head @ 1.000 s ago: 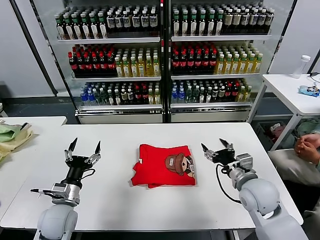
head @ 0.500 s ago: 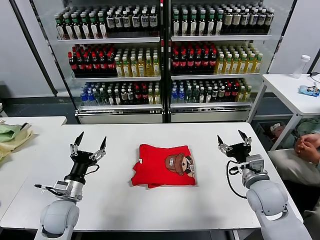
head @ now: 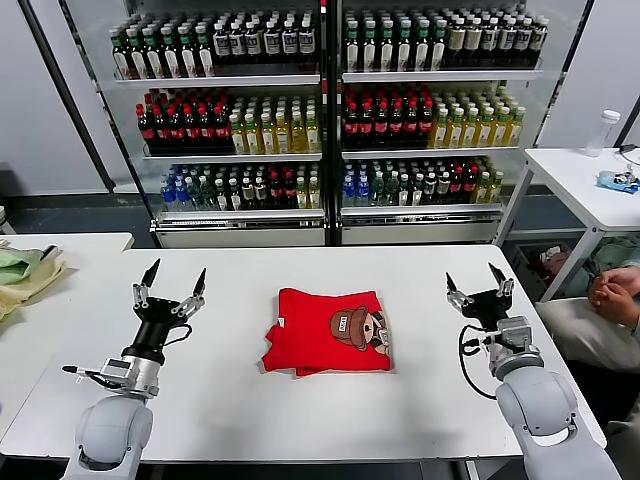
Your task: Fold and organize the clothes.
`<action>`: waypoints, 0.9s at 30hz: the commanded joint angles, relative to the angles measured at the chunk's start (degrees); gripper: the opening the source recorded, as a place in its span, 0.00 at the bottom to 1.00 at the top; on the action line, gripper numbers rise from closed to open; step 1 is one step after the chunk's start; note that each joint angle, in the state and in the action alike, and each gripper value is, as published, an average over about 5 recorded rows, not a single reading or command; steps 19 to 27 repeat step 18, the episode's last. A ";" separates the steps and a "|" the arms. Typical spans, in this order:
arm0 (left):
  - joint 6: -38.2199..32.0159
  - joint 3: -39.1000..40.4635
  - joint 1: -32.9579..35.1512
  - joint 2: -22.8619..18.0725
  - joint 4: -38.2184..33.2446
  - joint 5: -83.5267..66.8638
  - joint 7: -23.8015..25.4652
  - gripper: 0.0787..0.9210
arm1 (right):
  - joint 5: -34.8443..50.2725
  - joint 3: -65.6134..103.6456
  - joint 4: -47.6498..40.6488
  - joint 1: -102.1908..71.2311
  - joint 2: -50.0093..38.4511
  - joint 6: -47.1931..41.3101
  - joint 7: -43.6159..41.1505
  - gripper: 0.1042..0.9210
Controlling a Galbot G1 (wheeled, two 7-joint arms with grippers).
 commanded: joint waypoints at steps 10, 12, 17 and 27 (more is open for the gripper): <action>-0.94 -0.87 6.93 -0.98 -6.02 0.25 -1.04 0.88 | -7.75 5.48 1.31 -2.22 4.95 5.26 0.48 0.88; -1.24 -1.29 7.65 -0.38 -6.15 0.23 -1.74 0.88 | -8.06 5.60 1.07 -2.09 6.68 5.78 0.20 0.88; -2.27 -2.14 5.71 1.15 -5.58 2.17 -2.12 0.88 | -7.72 6.30 2.53 -2.24 7.61 4.91 -0.69 0.88; -2.67 -2.17 5.24 1.18 -5.50 2.87 -2.03 0.88 | -7.54 6.33 2.72 -2.27 7.31 4.63 -0.85 0.88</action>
